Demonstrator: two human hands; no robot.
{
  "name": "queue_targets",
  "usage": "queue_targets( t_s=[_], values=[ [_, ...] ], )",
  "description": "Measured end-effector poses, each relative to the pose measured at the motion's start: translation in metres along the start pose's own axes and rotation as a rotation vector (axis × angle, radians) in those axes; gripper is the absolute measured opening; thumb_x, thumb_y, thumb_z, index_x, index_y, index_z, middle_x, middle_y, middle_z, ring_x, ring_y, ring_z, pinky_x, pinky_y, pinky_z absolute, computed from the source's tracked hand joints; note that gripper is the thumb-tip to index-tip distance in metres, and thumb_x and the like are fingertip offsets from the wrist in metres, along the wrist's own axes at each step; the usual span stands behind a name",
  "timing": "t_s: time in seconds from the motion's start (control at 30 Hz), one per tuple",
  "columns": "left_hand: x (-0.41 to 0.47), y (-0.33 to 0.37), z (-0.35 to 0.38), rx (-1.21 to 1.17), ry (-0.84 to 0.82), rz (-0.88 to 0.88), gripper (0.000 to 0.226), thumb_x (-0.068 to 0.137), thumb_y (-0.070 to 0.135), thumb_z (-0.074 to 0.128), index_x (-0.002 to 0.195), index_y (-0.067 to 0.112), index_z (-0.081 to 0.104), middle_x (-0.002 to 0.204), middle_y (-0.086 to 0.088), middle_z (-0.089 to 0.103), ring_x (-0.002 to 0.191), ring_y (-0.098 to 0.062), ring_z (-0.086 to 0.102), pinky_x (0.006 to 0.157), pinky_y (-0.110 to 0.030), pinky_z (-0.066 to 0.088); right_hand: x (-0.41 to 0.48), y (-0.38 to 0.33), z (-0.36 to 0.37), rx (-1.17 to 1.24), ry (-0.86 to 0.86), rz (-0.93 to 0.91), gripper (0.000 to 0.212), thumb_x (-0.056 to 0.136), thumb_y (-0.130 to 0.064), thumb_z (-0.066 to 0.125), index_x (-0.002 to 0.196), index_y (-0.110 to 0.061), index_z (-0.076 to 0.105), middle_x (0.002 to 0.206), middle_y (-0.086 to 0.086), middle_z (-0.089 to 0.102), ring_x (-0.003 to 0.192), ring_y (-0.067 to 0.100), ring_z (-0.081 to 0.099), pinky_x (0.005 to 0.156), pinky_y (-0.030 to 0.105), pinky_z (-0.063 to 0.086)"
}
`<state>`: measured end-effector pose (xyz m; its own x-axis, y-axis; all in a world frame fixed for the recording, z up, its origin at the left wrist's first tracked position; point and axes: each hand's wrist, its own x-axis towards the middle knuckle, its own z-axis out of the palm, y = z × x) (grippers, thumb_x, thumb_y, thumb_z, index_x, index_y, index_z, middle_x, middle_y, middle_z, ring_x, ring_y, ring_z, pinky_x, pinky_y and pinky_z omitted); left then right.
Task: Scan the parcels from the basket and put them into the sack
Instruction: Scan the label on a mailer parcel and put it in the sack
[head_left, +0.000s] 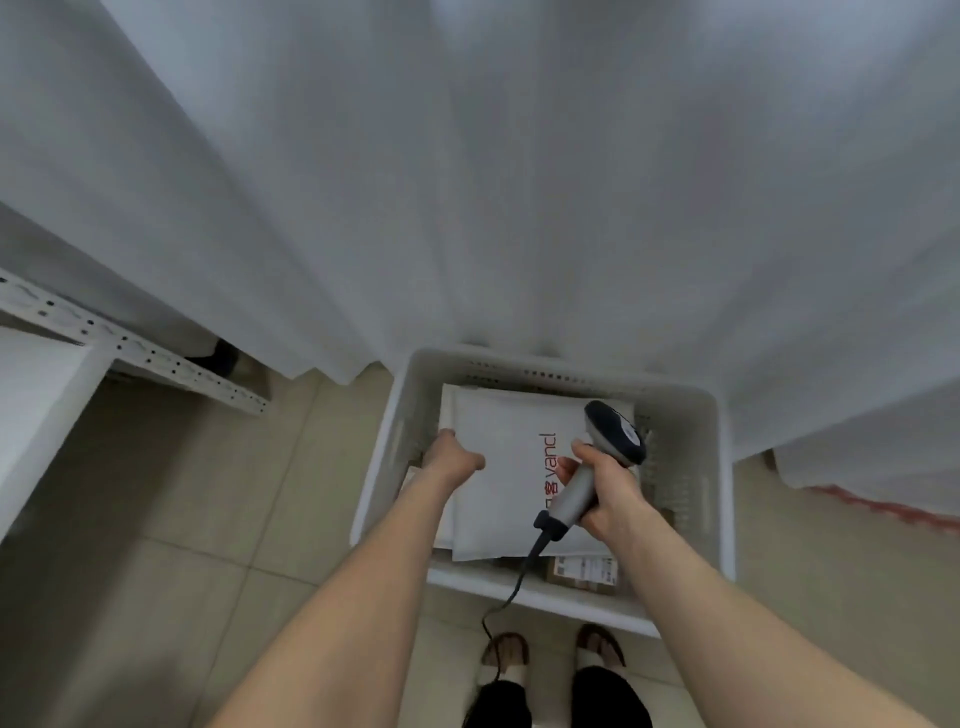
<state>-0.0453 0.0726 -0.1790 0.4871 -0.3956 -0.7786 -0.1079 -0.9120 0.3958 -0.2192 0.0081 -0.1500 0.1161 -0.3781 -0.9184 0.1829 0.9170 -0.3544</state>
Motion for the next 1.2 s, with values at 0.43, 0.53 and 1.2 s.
queue_targets(
  t_s=[0.43, 0.53, 1.2],
  values=[
    [0.152, -0.085, 0.095, -0.186, -0.006, -0.210, 0.103, 0.074, 0.024, 0.081, 0.148, 0.002, 0.013, 0.149, -0.017, 0.030, 0.136, -0.032, 0.033, 0.110, -0.047, 0.033, 0.181, 0.051, -0.035, -0.088, -0.044, 0.185, 0.010, 0.090, -0.017, 0.067, 0.097, -0.012, 0.060, 0.078, 0.006, 0.065, 0.069, 0.017, 0.061, 0.072, 0.043, 0.050],
    [0.152, -0.090, 0.105, -0.214, -0.013, -0.203, 0.094, 0.073, 0.023, 0.083, 0.144, 0.004, 0.025, 0.145, -0.014, 0.039, 0.131, -0.031, 0.040, 0.106, -0.042, 0.037, 0.187, 0.053, -0.037, -0.086, -0.054, 0.180, 0.011, 0.091, -0.017, 0.067, 0.098, -0.012, 0.060, 0.080, 0.007, 0.065, 0.073, 0.018, 0.062, 0.079, 0.047, 0.050],
    [0.166, -0.065, 0.149, -0.276, -0.145, -0.148, 0.080, 0.071, 0.027, 0.083, 0.135, 0.004, 0.040, 0.134, -0.013, 0.051, 0.118, -0.030, 0.051, 0.091, -0.037, 0.046, 0.215, 0.055, -0.058, -0.124, 0.015, 0.166, 0.029, 0.088, -0.021, 0.070, 0.112, -0.012, 0.058, 0.107, 0.013, 0.064, 0.097, 0.035, 0.061, 0.086, 0.059, 0.049]
  ],
)
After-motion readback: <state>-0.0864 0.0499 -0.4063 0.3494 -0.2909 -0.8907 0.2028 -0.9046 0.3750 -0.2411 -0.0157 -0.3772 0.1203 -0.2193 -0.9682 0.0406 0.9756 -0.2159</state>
